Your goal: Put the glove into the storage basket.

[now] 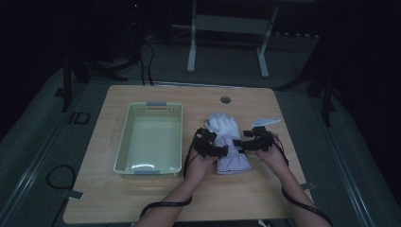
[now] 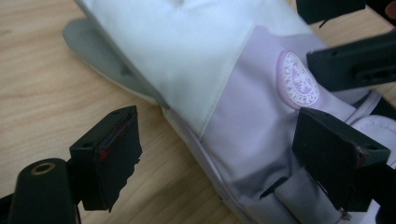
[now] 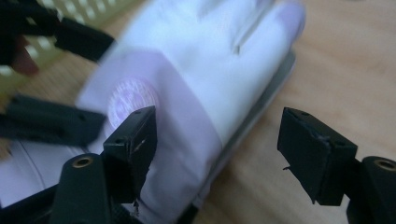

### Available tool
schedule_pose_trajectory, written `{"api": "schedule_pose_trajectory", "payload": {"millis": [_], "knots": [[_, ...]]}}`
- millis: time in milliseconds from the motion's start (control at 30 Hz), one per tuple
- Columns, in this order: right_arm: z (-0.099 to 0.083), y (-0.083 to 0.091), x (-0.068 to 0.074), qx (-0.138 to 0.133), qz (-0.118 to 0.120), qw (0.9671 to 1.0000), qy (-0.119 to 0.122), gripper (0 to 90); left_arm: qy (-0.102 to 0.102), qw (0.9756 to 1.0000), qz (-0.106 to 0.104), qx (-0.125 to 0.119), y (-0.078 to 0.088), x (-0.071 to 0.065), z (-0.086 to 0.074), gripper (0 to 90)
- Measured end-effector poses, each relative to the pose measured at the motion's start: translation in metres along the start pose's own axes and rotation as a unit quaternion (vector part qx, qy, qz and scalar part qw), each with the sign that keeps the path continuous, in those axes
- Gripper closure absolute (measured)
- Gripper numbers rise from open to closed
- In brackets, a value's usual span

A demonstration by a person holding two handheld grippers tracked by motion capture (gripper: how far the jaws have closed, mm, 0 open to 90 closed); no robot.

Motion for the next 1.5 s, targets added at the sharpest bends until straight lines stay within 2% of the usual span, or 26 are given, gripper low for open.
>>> {"api": "schedule_pose_trajectory", "payload": {"millis": [100,133,167,200,267,300,333,367,400,433,467,500,567,700,833,933,1000,1233,1500], "knots": [[-0.009,-0.006,-0.002,0.014,0.008,0.9997,-0.019,30.9,0.027,0.9995,-0.013,0.013,-0.006,0.005,-0.004,15.5],[-0.009,-0.006,-0.002,0.014,0.008,0.9997,-0.019,30.9,0.027,0.9995,-0.013,0.013,-0.006,0.005,-0.004,15.4],[-0.011,-0.008,-0.002,0.020,0.014,0.9995,-0.022,32.1,0.043,0.9984,-0.029,0.020,-0.011,0.009,-0.007,15.4],[-0.015,-0.011,-0.002,0.032,0.025,0.9988,-0.029,36.3,0.048,0.9980,-0.035,0.022,-0.012,0.010,-0.009,15.5],[-0.016,-0.013,-0.004,0.040,0.039,0.9972,-0.049,37.5,0.061,0.9966,-0.048,0.028,-0.015,0.012,-0.010,15.5],[-0.017,-0.014,-0.006,0.045,0.047,0.9960,-0.062,41.3,0.067,0.9957,-0.057,0.031,-0.017,0.013,-0.011,15.6],[-0.018,-0.016,-0.007,0.051,0.065,0.9935,-0.078,46.1,0.067,0.9952,-0.065,0.030,-0.018,0.014,-0.011,16.9],[-0.019,-0.017,-0.007,0.051,0.074,0.9926,-0.082,51.3,0.068,0.9945,-0.073,0.031,-0.018,0.013,-0.011,21.3],[-0.019,-0.017,-0.007,0.051,0.074,0.9926,-0.082,51.3,0.068,0.9945,-0.073,0.031,-0.018,0.013,-0.011,25.5],[-0.020,-0.017,-0.007,0.048,0.083,0.9918,-0.084,57.2,0.071,0.9919,-0.099,0.035,-0.019,0.012,-0.012,25.5],[-0.020,-0.017,-0.004,0.047,0.084,0.9922,-0.080,63.7,0.070,0.9912,-0.106,0.035,-0.018,0.012,-0.011,37.9],[-0.019,-0.016,-0.002,0.045,0.076,0.9935,-0.072,68.3,0.067,0.9910,-0.110,0.037,-0.018,0.011,-0.010,45.3],[-0.018,-0.015,0.001,0.040,0.059,0.9956,-0.061,73.6,0.062,0.9912,-0.110,0.041,-0.016,0.009,-0.009,52.1],[-0.016,-0.012,0.005,0.034,0.042,0.9970,-0.055,79.8,0.054,0.9917,-0.108,0.045,-0.013,0.006,-0.006,62.0],[-0.013,-0.008,0.008,0.035,0.030,0.9977,-0.050,81.2,0.043,0.9918,-0.109,0.049,-0.010,0.003,-0.002,67.0],[-0.011,-0.004,0.010,0.034,0.027,0.9978,-0.051,81.6,0.042,0.9907,-0.117,0.055,-0.006,0.002,0.001,69.3],[-0.008,0.000,0.011,0.028,0.024,0.9981,-0.049,81.8,0.036,0.9912,-0.117,0.052,-0.003,-0.001,0.003,70.4],[0.006,0.021,0.016,0.008,0.008,0.9992,-0.038,82.3,0.006,0.9930,-0.113,0.035,0.018,-0.014,0.019,71.3],[0.027,0.044,0.024,-0.023,0.002,0.9995,-0.024,82.3,-0.019,0.9928,-0.116,0.022,0.048,-0.018,0.038,71.4]]}}
Point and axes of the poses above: each handheld gripper's, and its own axes: y roughly backward along the jaws, z roughly out of its top, x roughly to its left, the point moved 3 cm from there along -y, roughly forward along the jaws, and after that the axes turned 8 degrees about y, right-handed, at the moved point
